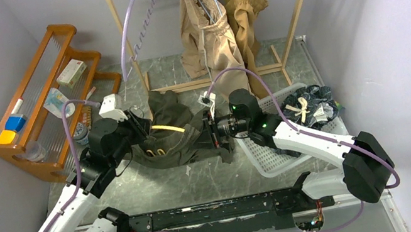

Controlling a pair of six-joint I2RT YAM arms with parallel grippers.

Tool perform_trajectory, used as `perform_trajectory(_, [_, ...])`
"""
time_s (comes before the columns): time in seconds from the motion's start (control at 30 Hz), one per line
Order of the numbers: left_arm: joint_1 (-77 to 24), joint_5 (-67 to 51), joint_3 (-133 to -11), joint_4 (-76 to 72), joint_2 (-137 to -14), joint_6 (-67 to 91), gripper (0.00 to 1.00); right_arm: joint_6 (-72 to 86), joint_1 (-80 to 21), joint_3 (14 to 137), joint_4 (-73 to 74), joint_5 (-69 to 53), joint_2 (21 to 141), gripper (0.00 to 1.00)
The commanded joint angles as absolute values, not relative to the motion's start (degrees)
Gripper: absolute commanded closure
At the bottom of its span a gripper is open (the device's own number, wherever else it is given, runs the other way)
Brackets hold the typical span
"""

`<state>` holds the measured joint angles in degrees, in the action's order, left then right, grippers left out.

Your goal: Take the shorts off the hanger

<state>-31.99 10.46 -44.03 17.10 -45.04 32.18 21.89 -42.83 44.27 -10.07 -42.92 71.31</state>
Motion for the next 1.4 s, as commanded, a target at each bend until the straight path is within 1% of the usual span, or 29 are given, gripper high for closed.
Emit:
perform_trajectory(0.0, [-32.26, 11.88, -43.69, 17.08, -44.11, 31.61, 0.72, 22.52, -43.29, 46.07, -15.24, -45.63, 70.20, 1.00])
perform_trajectory(0.1, [-32.23, 12.63, -43.31, 17.50, -43.58, 31.83, 0.79, 22.64, -43.28, 46.04, -15.46, -45.57, 70.14, 1.00])
perform_trajectory(0.13, [-32.21, 13.06, -43.26, 17.71, -43.37, 32.07, 0.83, 22.61, -43.25, 46.17, -15.39, -45.73, 70.19, 1.00])
perform_trajectory(0.17, [-32.21, 13.40, -43.27, 17.95, -43.15, 32.16, 0.88, 22.58, -43.24, 46.28, -15.38, -46.16, 70.42, 1.00])
perform_trajectory(0.2, [-32.23, 13.70, -43.30, 18.16, -42.96, 32.27, 0.90, 22.54, -43.24, 46.50, -15.24, -46.39, 70.47, 1.00])
perform_trajectory(0.23, [-32.23, 13.97, -43.28, 18.31, -42.78, 32.39, 0.93, 22.51, -43.28, 46.64, -15.09, -46.68, 70.63, 1.00])
perform_trajectory(0.33, [-32.24, 14.64, -43.23, 18.48, -42.10, 32.31, 0.93, 22.57, -43.25, 46.97, -14.86, -47.42, 70.87, 1.00])
perform_trajectory(0.37, [-32.25, 14.82, -43.31, 18.51, -41.96, 32.23, 0.93, 22.56, -43.24, 47.14, -14.60, -47.58, 70.93, 0.95])
perform_trajectory(0.4, [-32.20, 15.04, -43.32, 18.61, -41.69, 31.99, 0.93, 22.47, -43.29, 47.42, -14.13, -47.74, 71.01, 0.87])
perform_trajectory(0.47, [-32.17, 15.71, -43.54, 18.92, -41.37, 31.61, 0.93, 21.86, -43.24, 48.59, -12.02, -47.66, 71.21, 0.77])
perform_trajectory(0.53, [-32.25, 16.01, -43.60, 19.07, -41.10, 31.09, 0.93, 21.14, -43.26, 49.69, -9.89, -47.55, 71.37, 0.64])
perform_trajectory(0.6, [-32.21, 16.11, -43.83, 19.39, -40.89, 30.44, 0.93, 20.55, -43.26, 50.57, -8.24, -47.36, 71.45, 0.47])
perform_trajectory(0.63, [-32.22, 16.16, -44.00, 19.61, -40.95, 30.18, 0.93, 20.32, -43.29, 50.88, -7.58, -47.11, 71.39, 0.41])
perform_trajectory(0.73, [-32.19, 16.49, -44.76, 20.70, -41.33, 29.72, 0.93, 19.20, -43.31, 51.85, -5.74, -45.99, 71.13, 0.31])
perform_trajectory(0.77, [-32.25, 16.66, -45.00, 21.08, -41.33, 29.71, 0.93, 18.72, -43.27, 52.12, -5.11, -45.30, 71.14, 0.26])
perform_trajectory(0.8, [-32.25, 16.69, -45.23, 21.29, -41.44, 29.71, 0.93, 18.01, -43.29, 52.49, -4.19, -44.71, 71.29, 0.24])
perform_trajectory(0.9, [-32.24, 16.74, -45.29, 21.62, -41.38, 29.79, 0.93, 15.88, -43.37, 54.62, -0.45, -43.07, 72.46, 0.20])
perform_trajectory(1.07, [-32.26, 17.15, -45.56, 22.08, -40.97, 29.79, 0.93, 12.66, -43.59, 56.55, 4.79, -32.88, 72.45, 0.17])
perform_trajectory(1.17, [-32.20, 17.40, -45.69, 22.13, -40.87, 29.62, 0.93, 11.63, -43.60, 57.12, 5.56, -32.52, 73.17, 0.16])
perform_trajectory(1.27, [-32.21, 17.48, -46.13, 22.16, -41.40, 29.20, 0.93, 11.76, -44.25, 60.16, 5.69, -36.05, 75.35, 0.20])
perform_trajectory(1.37, [-32.23, 17.82, -46.97, 22.91, -42.61, 28.85, 0.93, 11.57, -45.89, 61.02, 5.10, -36.75, 76.85, 0.29])
